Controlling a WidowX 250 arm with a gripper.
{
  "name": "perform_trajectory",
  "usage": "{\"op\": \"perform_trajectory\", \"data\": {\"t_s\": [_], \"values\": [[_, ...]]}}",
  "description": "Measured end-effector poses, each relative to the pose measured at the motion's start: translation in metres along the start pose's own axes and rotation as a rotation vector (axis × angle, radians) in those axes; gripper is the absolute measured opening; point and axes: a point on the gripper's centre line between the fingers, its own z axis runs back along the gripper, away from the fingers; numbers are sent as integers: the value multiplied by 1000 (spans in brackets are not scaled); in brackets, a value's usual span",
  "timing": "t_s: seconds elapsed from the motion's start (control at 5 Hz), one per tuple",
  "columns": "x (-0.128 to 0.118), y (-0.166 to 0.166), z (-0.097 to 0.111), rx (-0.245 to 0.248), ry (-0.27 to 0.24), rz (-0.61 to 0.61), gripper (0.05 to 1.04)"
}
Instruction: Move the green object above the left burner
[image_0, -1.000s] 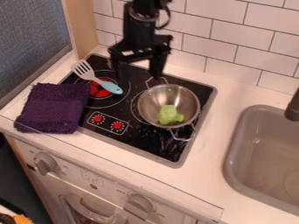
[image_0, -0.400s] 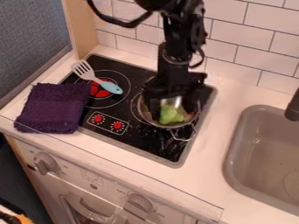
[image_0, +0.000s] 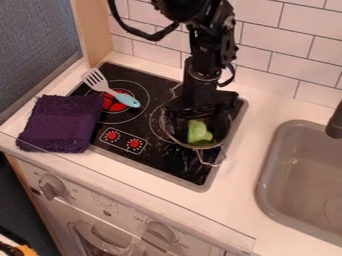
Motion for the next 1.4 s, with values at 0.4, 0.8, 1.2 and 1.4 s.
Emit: {"op": "perform_trajectory", "data": {"t_s": [0.4, 0.8, 1.2, 1.4], "values": [[0, -1, 0, -2, -3, 2, 754], [14, 3, 11, 3, 30, 17, 754], [47, 15, 52, -63, -49, 69, 754], [76, 21, 64, -92, -89, 79, 754]]}}
